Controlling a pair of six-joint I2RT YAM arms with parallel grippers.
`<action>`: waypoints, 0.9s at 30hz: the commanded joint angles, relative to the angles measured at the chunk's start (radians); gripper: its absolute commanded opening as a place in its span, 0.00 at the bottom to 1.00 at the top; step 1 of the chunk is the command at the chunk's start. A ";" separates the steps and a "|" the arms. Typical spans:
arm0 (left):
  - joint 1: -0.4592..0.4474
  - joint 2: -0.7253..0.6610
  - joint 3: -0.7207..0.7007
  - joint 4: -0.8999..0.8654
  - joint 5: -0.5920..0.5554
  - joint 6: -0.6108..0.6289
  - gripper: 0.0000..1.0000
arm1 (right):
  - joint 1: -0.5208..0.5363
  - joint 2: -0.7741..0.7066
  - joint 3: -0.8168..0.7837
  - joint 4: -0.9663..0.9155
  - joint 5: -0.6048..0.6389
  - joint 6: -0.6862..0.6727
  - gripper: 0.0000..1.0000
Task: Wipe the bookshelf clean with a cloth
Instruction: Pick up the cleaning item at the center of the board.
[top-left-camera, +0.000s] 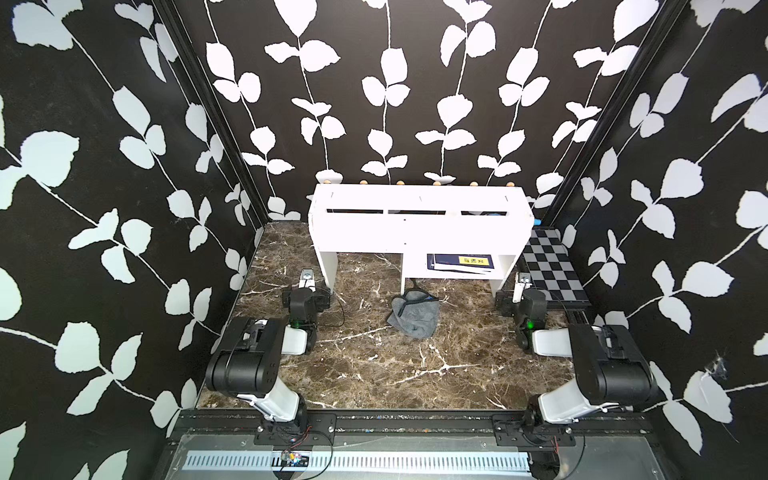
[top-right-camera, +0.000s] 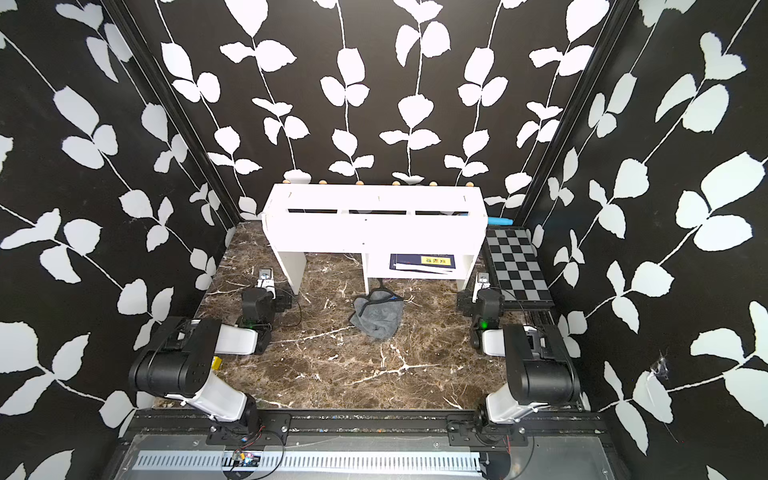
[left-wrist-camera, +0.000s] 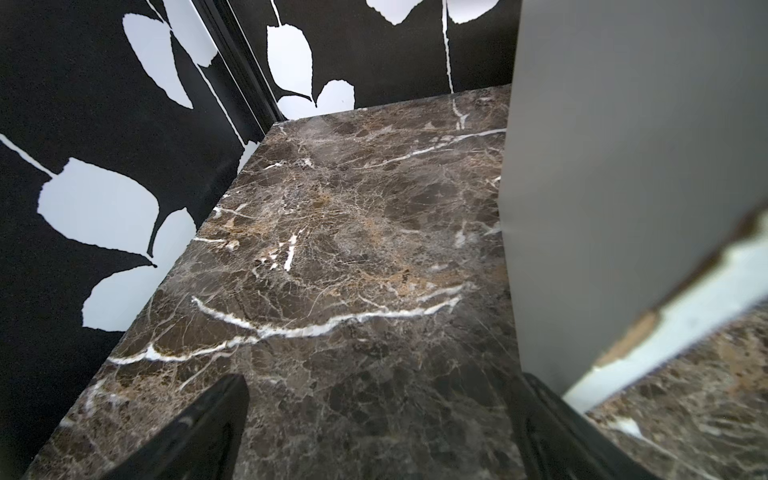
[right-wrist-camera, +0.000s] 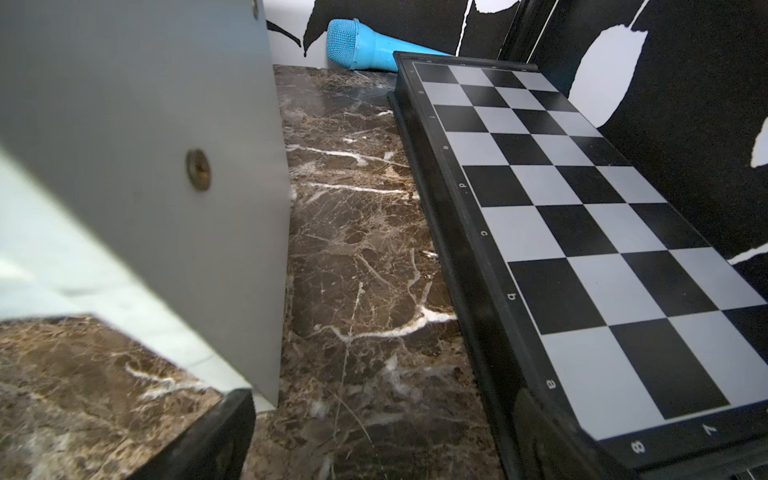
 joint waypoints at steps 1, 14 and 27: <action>0.005 -0.016 0.014 0.010 0.009 -0.009 0.99 | 0.008 -0.011 0.033 0.033 -0.074 -0.028 0.99; 0.004 -0.016 0.015 0.010 0.009 -0.009 0.99 | 0.009 -0.012 0.033 0.034 -0.078 -0.028 0.99; -0.137 -0.353 0.261 -0.600 -0.342 -0.002 0.98 | 0.011 -0.343 0.360 -0.907 0.124 0.312 0.99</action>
